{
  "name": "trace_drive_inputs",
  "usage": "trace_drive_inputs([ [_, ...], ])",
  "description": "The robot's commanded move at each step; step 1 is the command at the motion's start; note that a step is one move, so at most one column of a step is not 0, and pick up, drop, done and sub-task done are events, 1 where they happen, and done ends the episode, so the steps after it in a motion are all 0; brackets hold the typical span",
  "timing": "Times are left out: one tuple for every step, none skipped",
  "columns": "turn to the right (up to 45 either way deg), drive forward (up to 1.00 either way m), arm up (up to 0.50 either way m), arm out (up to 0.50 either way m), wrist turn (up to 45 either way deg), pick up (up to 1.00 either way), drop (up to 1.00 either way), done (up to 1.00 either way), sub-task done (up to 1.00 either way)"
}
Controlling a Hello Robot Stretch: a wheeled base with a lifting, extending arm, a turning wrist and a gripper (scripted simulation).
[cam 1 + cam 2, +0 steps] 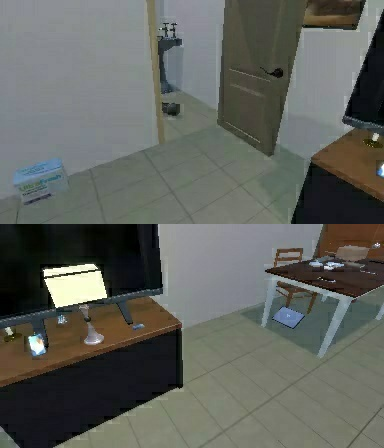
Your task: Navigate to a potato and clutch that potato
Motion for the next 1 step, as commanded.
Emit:
trace_drive_inputs([
  [3.0, 0.00, 0.00, 0.00, 0.0, 0.00, 0.00, 0.00, 0.00],
])
